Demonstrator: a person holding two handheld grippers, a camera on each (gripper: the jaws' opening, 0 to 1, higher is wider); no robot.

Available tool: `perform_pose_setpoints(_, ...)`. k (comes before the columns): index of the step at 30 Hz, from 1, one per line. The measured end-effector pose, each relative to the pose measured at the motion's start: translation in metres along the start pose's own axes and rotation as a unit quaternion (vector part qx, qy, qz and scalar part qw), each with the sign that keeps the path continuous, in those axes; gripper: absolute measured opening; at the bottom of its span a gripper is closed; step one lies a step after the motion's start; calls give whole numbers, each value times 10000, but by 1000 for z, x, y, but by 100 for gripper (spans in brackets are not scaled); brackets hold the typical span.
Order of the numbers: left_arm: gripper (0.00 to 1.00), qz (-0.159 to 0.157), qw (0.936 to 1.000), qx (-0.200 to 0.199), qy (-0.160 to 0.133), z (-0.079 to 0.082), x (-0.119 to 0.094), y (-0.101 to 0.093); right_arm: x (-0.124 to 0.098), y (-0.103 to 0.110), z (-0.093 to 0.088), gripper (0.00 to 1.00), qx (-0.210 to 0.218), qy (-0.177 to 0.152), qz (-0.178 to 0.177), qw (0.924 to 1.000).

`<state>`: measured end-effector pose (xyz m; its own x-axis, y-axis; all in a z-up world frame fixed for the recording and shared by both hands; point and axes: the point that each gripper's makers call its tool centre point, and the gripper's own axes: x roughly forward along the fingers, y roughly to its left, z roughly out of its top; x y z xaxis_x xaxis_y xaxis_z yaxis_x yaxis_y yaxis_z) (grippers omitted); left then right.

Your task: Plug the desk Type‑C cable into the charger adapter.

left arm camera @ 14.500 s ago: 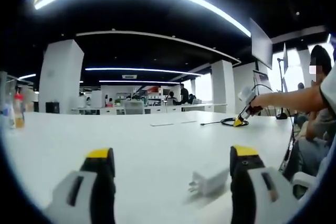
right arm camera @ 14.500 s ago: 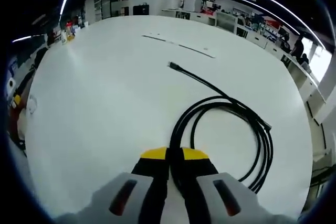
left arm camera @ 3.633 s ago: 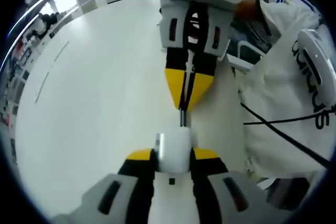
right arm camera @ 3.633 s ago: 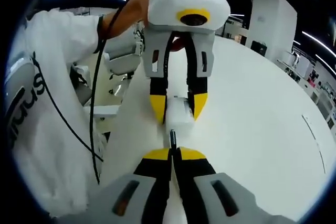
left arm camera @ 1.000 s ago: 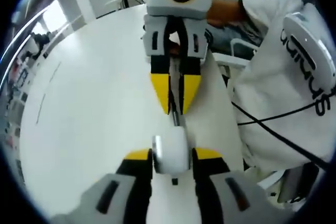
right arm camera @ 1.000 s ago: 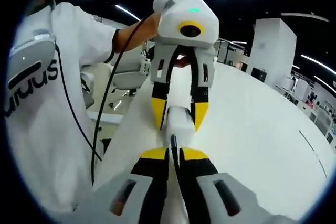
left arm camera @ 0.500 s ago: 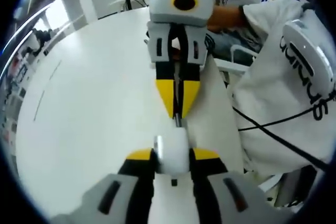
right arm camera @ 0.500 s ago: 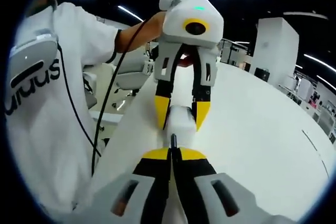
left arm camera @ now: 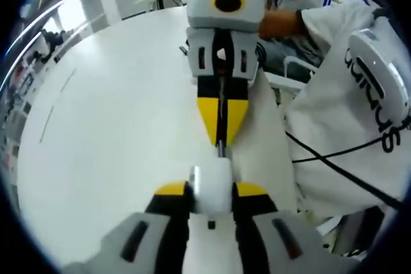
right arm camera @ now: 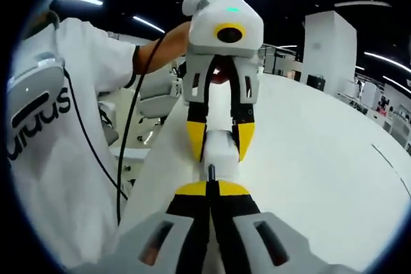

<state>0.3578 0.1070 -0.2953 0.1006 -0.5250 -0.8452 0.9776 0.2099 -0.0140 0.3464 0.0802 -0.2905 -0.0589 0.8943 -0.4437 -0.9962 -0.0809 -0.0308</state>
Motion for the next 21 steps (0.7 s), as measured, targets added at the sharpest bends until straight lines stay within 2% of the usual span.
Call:
perform_pose_setpoints(9, 23, 88, 9999, -105, 8, -1, 1, 1, 2, -3, 1, 0, -62, 113, -28, 9999)
perform_pose_setpoints(15, 23, 67, 9998, -169, 31, 0, 2, 1, 2, -3, 2, 0, 66, 94, -44, 9999)
perform_pose_setpoints(16, 23, 72, 9996, -277, 0, 0, 3, 2, 4, -4, 4, 0, 119, 89, -74, 9999)
perform_pose_setpoints(19, 23, 63, 9997, -246, 7, -1, 3, 2, 3, -4, 5, 0, -4, 160, -66, 9998)
perform_pose_setpoints(21, 23, 70, 9997, -231, 38, -1, 3, 1, 3, -4, 4, 0, 88, 200, -54, 9997)
